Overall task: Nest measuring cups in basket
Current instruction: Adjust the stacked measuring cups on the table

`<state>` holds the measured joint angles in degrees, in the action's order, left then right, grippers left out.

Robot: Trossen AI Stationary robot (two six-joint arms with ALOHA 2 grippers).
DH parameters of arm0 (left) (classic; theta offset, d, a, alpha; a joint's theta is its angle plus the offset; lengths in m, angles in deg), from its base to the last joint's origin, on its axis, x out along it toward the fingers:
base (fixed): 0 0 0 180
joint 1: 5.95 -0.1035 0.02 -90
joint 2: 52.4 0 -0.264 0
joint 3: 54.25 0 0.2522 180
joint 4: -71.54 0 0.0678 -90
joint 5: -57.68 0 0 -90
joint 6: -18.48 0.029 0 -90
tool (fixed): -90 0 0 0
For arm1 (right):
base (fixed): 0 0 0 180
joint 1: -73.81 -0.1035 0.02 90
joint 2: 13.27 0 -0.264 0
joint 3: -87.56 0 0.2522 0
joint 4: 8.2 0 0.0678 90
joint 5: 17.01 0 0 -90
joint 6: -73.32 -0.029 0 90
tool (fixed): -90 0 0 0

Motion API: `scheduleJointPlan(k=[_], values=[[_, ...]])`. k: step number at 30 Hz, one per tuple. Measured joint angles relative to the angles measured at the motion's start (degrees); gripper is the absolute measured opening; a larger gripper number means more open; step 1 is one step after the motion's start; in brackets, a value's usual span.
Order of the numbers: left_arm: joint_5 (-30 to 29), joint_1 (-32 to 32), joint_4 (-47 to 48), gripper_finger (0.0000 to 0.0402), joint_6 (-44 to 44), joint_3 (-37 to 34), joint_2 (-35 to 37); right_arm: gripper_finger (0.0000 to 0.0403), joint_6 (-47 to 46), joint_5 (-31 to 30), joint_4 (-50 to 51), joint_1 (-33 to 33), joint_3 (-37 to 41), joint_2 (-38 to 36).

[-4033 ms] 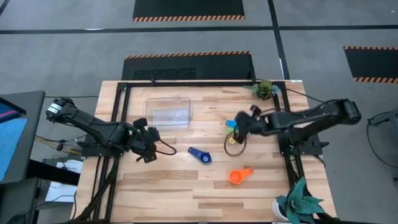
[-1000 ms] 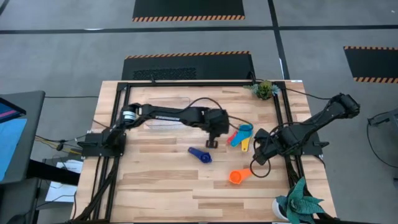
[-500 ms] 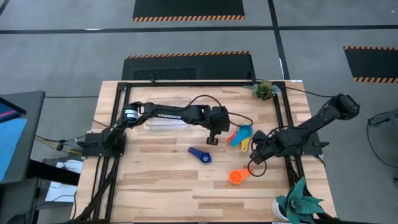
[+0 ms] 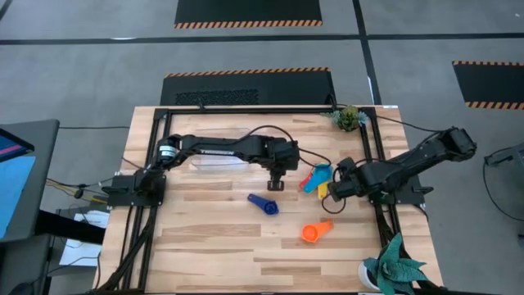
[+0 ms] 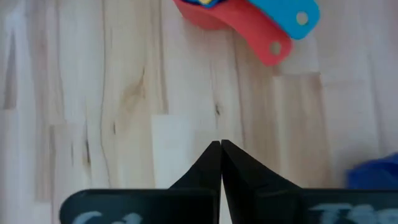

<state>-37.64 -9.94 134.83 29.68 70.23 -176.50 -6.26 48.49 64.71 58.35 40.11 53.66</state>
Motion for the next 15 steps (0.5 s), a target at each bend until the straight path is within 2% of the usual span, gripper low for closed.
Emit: scheduleJointPlan(k=[5,10,15], values=[[-0.65,1.31,8.31,0.0000,-3.99,3.73,2.87,0.0003,-0.02,-2.42,-5.66,3.76,-0.02,1.87],[-7.72,2.82,14.72,0.0000,-4.90,4.68,6.11,0.0003,2.23,-3.48,-10.20,6.76,-0.07,7.50],[-11.59,3.52,21.81,0.0000,-7.67,4.68,8.31,0.0003,9.27,-2.75,-24.50,8.27,-0.21,13.39]])
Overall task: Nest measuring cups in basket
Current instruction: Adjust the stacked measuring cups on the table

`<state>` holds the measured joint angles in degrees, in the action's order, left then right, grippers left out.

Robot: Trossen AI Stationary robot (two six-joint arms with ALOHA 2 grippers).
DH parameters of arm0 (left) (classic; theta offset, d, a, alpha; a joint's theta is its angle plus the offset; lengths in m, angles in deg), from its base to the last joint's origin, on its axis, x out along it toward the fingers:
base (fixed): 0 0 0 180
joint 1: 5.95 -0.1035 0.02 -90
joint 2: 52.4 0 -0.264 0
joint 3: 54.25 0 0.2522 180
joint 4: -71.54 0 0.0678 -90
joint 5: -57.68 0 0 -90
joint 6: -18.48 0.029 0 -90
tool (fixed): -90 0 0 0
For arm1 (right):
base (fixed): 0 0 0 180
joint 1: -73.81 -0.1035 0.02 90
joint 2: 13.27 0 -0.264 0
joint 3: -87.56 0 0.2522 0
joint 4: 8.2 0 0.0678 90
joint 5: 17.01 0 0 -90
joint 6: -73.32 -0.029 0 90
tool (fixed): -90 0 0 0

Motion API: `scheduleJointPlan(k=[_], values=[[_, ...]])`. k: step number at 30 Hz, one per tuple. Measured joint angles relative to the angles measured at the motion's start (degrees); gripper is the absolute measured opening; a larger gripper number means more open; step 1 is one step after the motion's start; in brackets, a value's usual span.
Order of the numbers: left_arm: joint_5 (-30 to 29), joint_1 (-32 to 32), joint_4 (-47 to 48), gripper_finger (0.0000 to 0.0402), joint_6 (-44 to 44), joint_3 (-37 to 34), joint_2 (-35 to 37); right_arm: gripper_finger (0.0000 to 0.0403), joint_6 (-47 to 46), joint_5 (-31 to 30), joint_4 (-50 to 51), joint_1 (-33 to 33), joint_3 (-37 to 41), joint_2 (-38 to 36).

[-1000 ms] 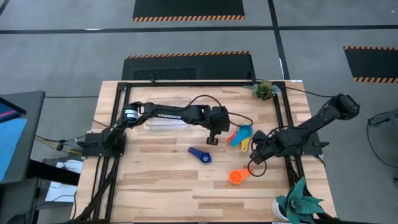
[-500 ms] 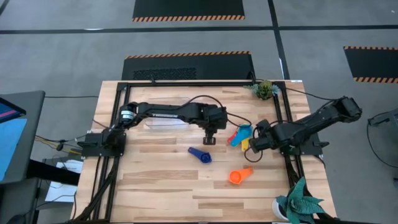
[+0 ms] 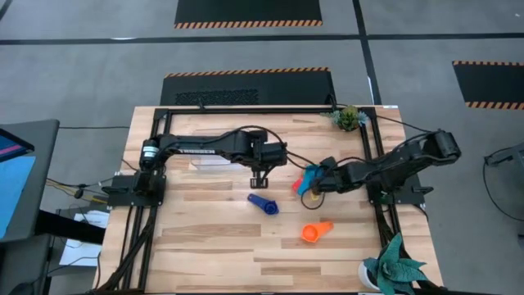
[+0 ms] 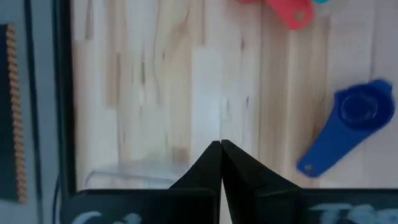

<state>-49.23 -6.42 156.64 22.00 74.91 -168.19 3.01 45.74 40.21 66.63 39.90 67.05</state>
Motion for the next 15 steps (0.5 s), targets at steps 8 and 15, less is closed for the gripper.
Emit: scheduleJointPlan(k=[8,15], values=[[-1.79,0.02,5.96,0.0000,-1.45,-0.02,0.71,0.0003,6.43,0.14,-10.18,0.09,-5.59,4.95],[4.29,0.12,10.72,0.0000,-3.26,-0.96,0.83,0.0003,9.32,0.38,-3.86,-0.31,-10.87,3.96]])
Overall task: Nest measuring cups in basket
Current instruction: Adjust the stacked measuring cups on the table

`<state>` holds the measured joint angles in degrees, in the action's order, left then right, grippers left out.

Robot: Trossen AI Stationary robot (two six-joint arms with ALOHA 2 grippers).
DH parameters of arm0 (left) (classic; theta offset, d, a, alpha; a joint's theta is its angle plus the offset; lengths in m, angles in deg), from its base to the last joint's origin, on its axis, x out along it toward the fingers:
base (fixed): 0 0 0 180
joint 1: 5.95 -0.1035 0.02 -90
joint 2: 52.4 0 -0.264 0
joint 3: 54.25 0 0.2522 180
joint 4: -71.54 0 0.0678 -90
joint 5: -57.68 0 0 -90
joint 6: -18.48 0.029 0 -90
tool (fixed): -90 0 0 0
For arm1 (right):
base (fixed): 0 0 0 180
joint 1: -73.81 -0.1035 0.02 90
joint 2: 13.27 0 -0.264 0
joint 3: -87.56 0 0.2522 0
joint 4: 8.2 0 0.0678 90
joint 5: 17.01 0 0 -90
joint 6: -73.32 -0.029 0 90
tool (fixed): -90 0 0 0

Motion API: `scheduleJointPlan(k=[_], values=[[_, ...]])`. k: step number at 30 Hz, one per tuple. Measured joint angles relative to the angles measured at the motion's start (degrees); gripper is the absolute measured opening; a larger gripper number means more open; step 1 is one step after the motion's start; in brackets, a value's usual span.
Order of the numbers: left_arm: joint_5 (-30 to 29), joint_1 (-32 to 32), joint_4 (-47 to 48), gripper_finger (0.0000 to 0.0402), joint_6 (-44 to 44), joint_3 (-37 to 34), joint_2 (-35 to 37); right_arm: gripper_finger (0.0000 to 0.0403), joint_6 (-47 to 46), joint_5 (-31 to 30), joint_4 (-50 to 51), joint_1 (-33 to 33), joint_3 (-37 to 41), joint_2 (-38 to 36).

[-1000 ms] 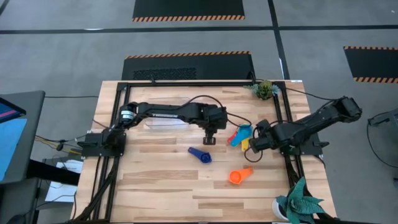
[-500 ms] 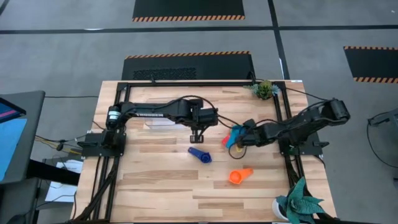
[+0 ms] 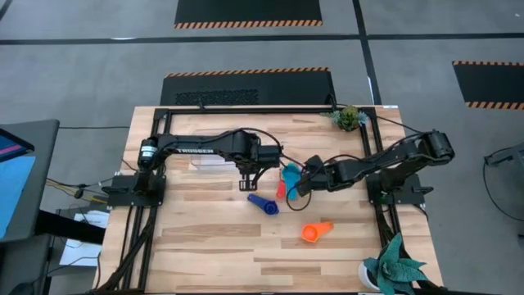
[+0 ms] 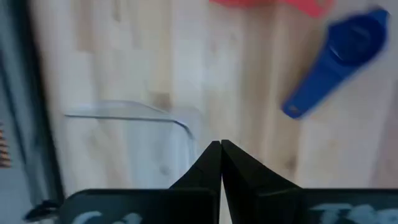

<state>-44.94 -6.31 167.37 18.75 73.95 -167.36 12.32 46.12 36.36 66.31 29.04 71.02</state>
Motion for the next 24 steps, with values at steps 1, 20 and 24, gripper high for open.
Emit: scheduleJointPlan(k=[1,20,24], values=[[0.99,0.26,-0.50,0.0000,0.28,-1.38,0.11,0.0003,0.02,-0.18,2.33,-0.17,-0.39,-0.64],[1.38,5.04,-51.52,0.0000,6.22,-33.36,0.85,0.0003,18.94,5.90,5.85,-4.26,1.70,-4.23],[-0.02,3.91,-53.77,0.0000,6.19,-33.38,-0.27,0.0003,22.46,6.04,3.23,-2.37,1.75,-3.16]])
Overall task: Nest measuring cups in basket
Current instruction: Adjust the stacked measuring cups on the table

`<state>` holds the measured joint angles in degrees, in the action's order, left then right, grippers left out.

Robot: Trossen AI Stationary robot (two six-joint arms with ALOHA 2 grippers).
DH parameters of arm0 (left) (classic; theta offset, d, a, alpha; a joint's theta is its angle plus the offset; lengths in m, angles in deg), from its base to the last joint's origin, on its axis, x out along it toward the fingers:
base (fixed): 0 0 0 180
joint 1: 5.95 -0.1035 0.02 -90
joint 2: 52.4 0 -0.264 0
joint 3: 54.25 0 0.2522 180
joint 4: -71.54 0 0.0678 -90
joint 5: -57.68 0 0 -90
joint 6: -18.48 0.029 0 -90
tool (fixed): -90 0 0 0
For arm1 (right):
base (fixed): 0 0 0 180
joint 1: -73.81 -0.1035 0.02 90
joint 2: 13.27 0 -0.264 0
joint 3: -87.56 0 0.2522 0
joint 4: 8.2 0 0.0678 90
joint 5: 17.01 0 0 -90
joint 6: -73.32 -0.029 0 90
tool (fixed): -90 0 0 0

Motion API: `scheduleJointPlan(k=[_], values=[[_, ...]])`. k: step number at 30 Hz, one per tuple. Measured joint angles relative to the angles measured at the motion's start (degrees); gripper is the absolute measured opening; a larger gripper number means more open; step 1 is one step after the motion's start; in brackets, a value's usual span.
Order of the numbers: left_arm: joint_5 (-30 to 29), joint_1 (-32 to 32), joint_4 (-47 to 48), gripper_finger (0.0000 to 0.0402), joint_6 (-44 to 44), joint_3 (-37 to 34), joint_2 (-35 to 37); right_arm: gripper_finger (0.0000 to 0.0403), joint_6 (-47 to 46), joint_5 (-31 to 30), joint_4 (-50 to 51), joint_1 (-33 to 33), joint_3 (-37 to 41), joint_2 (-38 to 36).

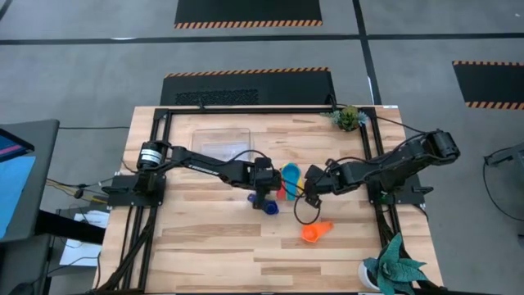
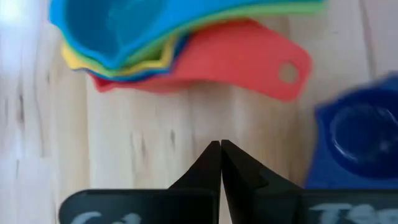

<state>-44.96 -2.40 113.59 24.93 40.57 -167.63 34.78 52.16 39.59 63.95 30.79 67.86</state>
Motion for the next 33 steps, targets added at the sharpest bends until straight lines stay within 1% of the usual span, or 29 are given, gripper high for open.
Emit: scheduleJointPlan(k=[1,6,9,14,19,27,33], values=[[0.64,-0.19,-1.84,0.0000,-0.54,0.07,-0.43,0.0003,0.83,0.08,-0.54,0.38,-0.08,-0.24],[1.31,0.08,-4.14,0.0000,-1.59,0.04,-0.88,0.0003,3.06,1.17,-6.32,1.46,-0.11,-0.14],[1.48,0.27,-3.51,0.0000,-1.66,0.30,-1.00,0.0003,2.94,1.37,-6.46,1.77,-0.11,-0.14],[1.44,0.43,-3.13,0.0000,-2.52,0.46,-1.02,0.0003,0.31,-1.09,-5.71,1.91,0.55,-0.14],[1.46,0.43,-2.82,0.0000,-2.69,0.45,-1.02,0.0003,-1.96,-1.22,-7.26,2.10,2.68,-0.14],[1.47,0.41,-4.27,0.0000,-3.09,0.48,-1.02,0.0003,-0.57,1.73,-11.78,2.53,2.89,-0.14],[1.48,0.41,-7.88,0.0000,-3.58,0.48,-1.02,0.0003,-0.01,3.20,-14.13,3.24,2.89,-0.14]])
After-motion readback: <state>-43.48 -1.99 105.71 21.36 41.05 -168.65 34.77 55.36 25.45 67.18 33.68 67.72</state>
